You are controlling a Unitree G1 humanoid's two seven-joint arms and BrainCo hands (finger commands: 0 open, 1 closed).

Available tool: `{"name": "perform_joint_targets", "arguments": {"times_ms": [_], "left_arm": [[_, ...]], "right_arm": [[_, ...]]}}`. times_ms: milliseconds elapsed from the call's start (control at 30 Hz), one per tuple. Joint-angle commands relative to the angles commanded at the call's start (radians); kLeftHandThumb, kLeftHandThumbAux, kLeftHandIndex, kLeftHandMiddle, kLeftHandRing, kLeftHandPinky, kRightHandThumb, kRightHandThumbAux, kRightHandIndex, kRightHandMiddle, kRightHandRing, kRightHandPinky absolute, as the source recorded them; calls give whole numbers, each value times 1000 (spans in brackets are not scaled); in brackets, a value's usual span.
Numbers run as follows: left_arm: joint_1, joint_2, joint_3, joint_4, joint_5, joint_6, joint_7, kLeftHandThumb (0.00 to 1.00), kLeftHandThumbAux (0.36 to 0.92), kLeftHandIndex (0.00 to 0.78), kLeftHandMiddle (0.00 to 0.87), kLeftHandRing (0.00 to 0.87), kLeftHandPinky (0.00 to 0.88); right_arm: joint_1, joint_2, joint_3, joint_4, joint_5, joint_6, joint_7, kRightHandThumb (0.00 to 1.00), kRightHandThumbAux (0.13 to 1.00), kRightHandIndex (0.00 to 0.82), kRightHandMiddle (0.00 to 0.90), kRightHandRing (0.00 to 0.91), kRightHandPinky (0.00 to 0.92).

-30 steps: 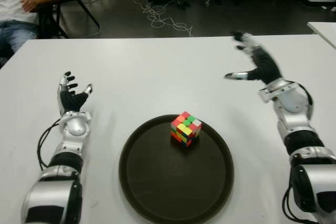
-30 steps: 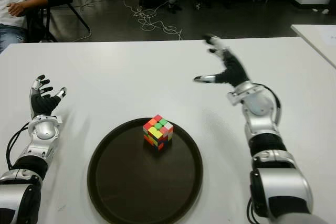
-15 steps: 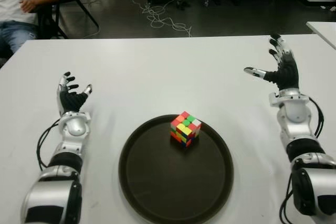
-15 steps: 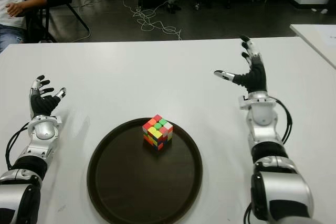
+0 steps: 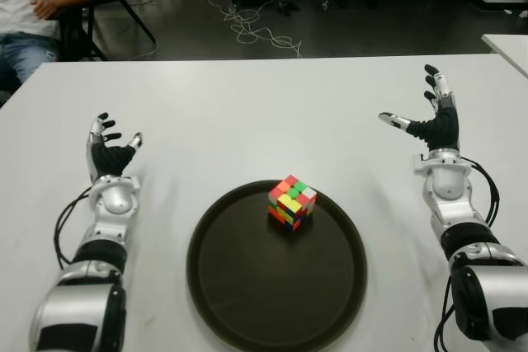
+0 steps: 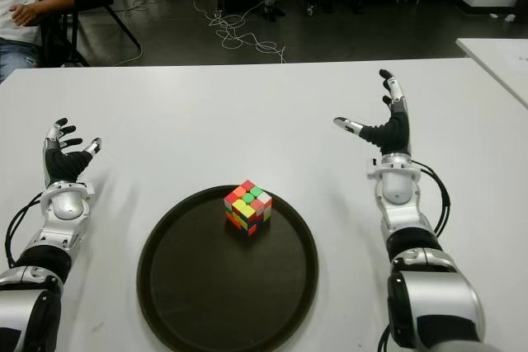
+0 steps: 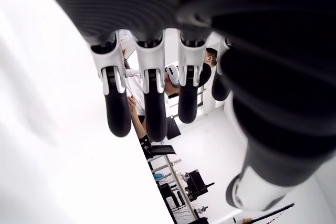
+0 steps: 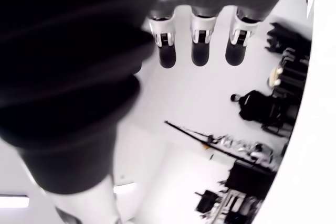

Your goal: Pick up the Rubik's Cube and put it in the plate

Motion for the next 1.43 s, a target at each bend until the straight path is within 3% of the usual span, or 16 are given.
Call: {"name": "perform_joint_targets", "arguments": {"times_ms": [867, 967, 1433], "left_arm": [[-2, 9, -5, 24, 6, -29, 1, 127, 793, 166, 235, 286, 386], [-7, 10, -5, 25, 6, -23, -3, 103, 796, 152, 238, 310, 433], [-10, 9, -5, 23, 5, -9, -7, 92, 771, 143, 207, 246, 331]], "right_arm": [[-6, -6, 79, 17, -92, -22, -100, 0, 763, 36, 7, 0, 0], [-12, -9, 80, 23, -91, -19, -93, 0, 762, 45, 18, 8, 10], [-28, -21, 87, 54, -103, 12, -98, 0, 680, 46, 3, 0, 0]]}}
